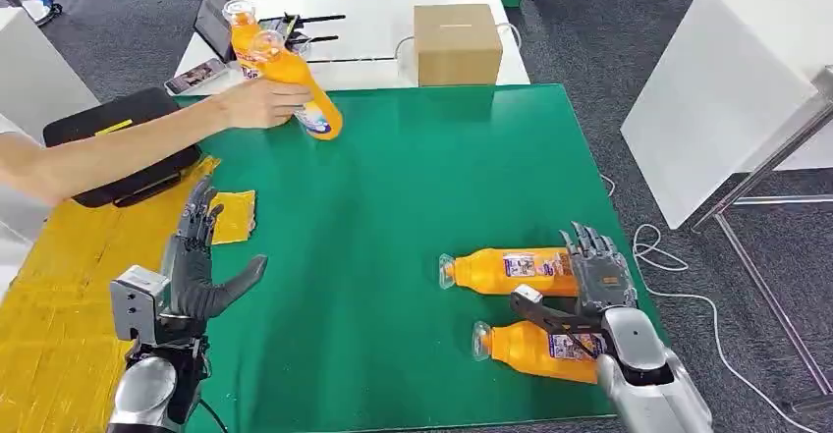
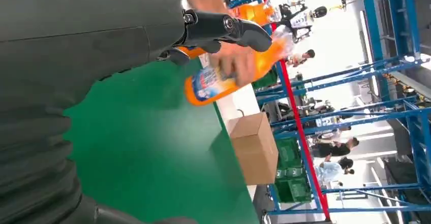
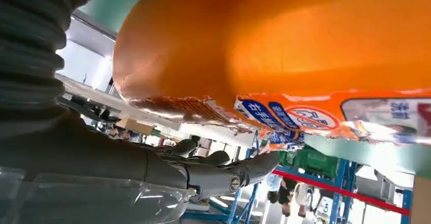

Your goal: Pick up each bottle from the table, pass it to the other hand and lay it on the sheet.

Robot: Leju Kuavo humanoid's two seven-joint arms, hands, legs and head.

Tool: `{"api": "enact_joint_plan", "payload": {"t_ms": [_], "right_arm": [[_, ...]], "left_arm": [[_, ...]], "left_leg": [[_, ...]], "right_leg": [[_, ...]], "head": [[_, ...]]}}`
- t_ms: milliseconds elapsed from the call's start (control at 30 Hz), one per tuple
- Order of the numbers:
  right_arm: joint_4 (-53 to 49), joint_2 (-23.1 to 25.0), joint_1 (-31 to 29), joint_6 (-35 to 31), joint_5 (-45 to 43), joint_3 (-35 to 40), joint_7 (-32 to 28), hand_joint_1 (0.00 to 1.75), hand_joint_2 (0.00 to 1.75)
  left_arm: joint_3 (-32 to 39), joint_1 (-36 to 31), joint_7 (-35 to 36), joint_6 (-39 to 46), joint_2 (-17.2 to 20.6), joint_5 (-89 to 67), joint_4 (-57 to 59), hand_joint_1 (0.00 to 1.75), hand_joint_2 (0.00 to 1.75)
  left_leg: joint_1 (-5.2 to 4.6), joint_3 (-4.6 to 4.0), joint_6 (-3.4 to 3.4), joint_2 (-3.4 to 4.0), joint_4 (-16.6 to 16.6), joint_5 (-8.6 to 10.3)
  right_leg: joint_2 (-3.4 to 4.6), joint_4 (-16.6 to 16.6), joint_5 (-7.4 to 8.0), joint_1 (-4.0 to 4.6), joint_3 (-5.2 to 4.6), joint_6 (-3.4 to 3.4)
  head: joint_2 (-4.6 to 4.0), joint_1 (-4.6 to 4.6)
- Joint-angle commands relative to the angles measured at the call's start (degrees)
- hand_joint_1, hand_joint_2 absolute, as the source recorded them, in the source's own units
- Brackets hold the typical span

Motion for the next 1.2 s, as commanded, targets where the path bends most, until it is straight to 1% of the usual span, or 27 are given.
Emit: {"api": "enact_joint_plan", "payload": {"t_ms": [33, 233, 267, 300, 367, 467, 567, 633, 700, 800, 833, 867, 900, 967, 1000, 1067, 1133, 1200], "right_arm": [[10.2, 0.5, -3.8, 1.4, 0.0, 3.7, -0.5, 1.03, 1.75], [10.2, 0.5, -3.8, 1.4, 0.0, 3.7, -0.5, 1.03, 1.75], [11.5, 0.5, -4.2, 1.0, 0.2, 4.1, -0.5, 1.29, 1.75], [11.9, 0.6, -4.2, 0.8, 0.1, 4.2, -0.7, 1.34, 1.75], [12.9, 0.8, -4.3, 0.4, 0.0, 4.5, -1.1, 1.52, 1.75], [14.5, 1.1, -4.7, -0.2, -0.8, 4.7, -1.9, 1.61, 1.75], [15.5, 0.9, -5.5, -0.5, -2.4, 5.0, -2.9, 1.75, 1.75], [15.2, 1.2, -5.7, -1.8, -3.1, 4.6, -3.0, 1.75, 1.75], [14.1, 2.0, -5.5, -4.1, -4.3, 3.6, -3.3, 1.75, 1.75], [7.9, 5.3, -4.4, -11.6, -9.7, -0.9, -5.0, 1.75, 1.75], [4.3, 7.4, -3.7, -14.9, -13.8, -3.1, -7.1, 1.75, 1.75], [2.4, 7.6, -3.3, -14.3, -13.7, -2.9, -6.6, 1.75, 1.75], [-1.1, 9.6, -2.3, -18.7, -18.2, -4.9, -9.4, 1.75, 1.75], [-4.5, 11.2, -1.2, -20.4, -21.8, -5.7, -11.4, 1.75, 1.75], [-5.2, 11.4, -1.0, -20.5, -22.2, -5.8, -11.5, 1.75, 1.75], [-5.7, 11.4, -0.7, -20.3, -22.1, -5.5, -11.4, 1.75, 1.75], [-5.4, 11.3, -0.7, -20.4, -22.4, -5.7, -11.6, 1.75, 1.75], [-5.8, 12.2, -0.4, -22.1, -25.4, -6.6, -14.1, 1.75, 1.75]], "left_arm": [[-0.9, -2.4, 0.2, -0.4, -0.3, 0.6, 5.1, 0.0, 1.75], [-0.9, -2.4, 0.2, -0.4, -0.3, 0.6, 5.1, 0.0, 1.75], [-1.0, -2.5, 0.2, -0.4, -0.3, 0.7, 5.4, 0.0, 1.75], [-1.0, -2.6, 0.2, -0.4, -0.4, 0.9, 5.5, 0.0, 1.75], [-1.0, -2.6, 0.1, -0.4, -0.4, 1.1, 5.9, 0.0, 1.75], [-1.1, -2.7, 0.0, -0.4, -0.4, 1.4, 6.2, 0.0, 1.75], [-1.4, -2.9, -0.1, -0.4, -0.2, 1.7, 6.3, 0.0, 1.75], [-1.5, -3.0, -0.1, -0.4, -0.2, 1.7, 6.3, 0.0, 1.75], [-1.7, -3.0, -0.1, -0.4, -0.2, 1.7, 6.3, 0.0, 1.75], [-2.4, -2.8, 0.1, -1.0, -0.1, 2.0, 5.9, 0.0, 1.75], [-3.3, -2.7, 0.3, -2.8, 0.3, 3.1, 5.8, 0.0, 1.75], [-3.5, -2.7, 0.4, -2.8, 0.3, 3.1, 5.7, 0.0, 1.75], [-4.8, -2.8, 0.4, -4.2, 1.0, 3.2, 5.6, 0.0, 1.75], [-6.8, -3.2, 1.0, -5.6, 1.4, 3.3, 5.7, 0.0, 1.75], [-7.2, -3.4, 1.0, -5.7, 1.5, 3.3, 5.8, 0.0, 1.75], [-7.6, -3.6, 1.0, -5.7, 1.4, 3.3, 6.1, 0.0, 1.75], [-7.7, -3.6, 1.0, -5.8, 1.6, 3.4, 6.1, 0.0, 1.75], [-9.0, -4.0, 1.4, -6.4, 2.2, 3.0, 6.3, 0.0, 1.75]], "left_leg": [[0.08, 0.18, -0.04, -0.04, -0.2, 0.08], [0.05, 0.22, -0.03, -0.05, -0.1, 0.02], [0.04, 0.26, -0.03, -0.1, -0.1, 0.03], [0.02, 0.26, -0.02, -0.07, -0.1, 0.02], [0.04, 0.37, -0.02, -0.07, -0.1, 0.03], [0.04, 0.33, -0.02, -0.08, -0.1, 0.04], [0.04, 0.38, -0.02, -0.05, -0.1, 0.04], [0.07, 0.38, -0.03, -0.07, -0.1, 0.07], [0.04, 0.45, -0.02, 0.08, -0.1, 0.04], [0.06, 0.42, -0.05, 0.1, -0.1, 0.06], [0.05, 0.43, -0.04, 0.18, -0.1, 0.03], [0.03, 0.4, -0.04, 0.2, 0.0, 0.02], [0.02, 0.39, -0.03, 0.22, 0.0, 0.01], [0.03, 0.28, -0.07, 0.22, 0.0, 0.01], [0.07, 0.28, -0.1, 0.21, 0.0, -0.02], [0.08, 0.29, -0.1, 0.2, 0.0, -0.04], [0.05, 0.18, -0.05, -0.05, 0.0, 0.03], [0.05, 0.23, -0.05, -0.06, -0.1, -0.01]], "right_leg": [[-0.06, -0.3, 0.13, 0.08, 0.23, 0.08], [-0.07, -0.1, 0.04, 0.05, 0.24, 0.05], [-0.13, -0.1, 0.03, 0.04, 0.27, 0.05], [-0.1, -0.1, 0.02, 0.03, 0.23, 0.04], [-0.09, -0.2, 0.03, 0.05, 0.31, 0.05], [-0.11, -0.1, 0.05, 0.05, 0.33, 0.05], [-0.1, -0.1, 0.05, 0.05, 0.39, 0.05], [-0.13, -0.2, 0.09, 0.08, 0.42, 0.06], [-0.04, -0.1, 0.05, 0.05, 0.44, 0.03], [0.01, -0.2, 0.09, 0.06, 0.4, 0.03], [0.08, -0.1, 0.07, 0.05, 0.38, 0.02], [0.1, 0.0, 0.05, 0.04, 0.34, 0.02], [0.13, 0.0, 0.04, 0.02, 0.3, 0.02], [0.13, 0.0, 0.03, 0.03, 0.22, 0.01], [0.12, 0.0, 0.02, 0.07, 0.22, 0.02], [0.11, 0.0, -0.01, 0.07, 0.19, 0.01], [-0.12, 0.0, -0.02, 0.06, 0.11, 0.05], [-0.05, 0.0, -0.03, 0.06, 0.17, 0.06]], "head": [[0.0, 0.0], [0.0, -0.02], [0.0, 0.0], [0.0, -0.02], [0.0, 0.0], [0.0, -0.02], [0.0, 0.0], [0.0, 0.0], [0.0, 0.0], [0.0, 0.0], [0.0, 0.0], [0.0, 0.0], [0.0, 0.0], [0.0, 0.02], [0.0, -0.02], [0.0, -0.04], [0.0, 0.0], [0.0, -0.02]]}}
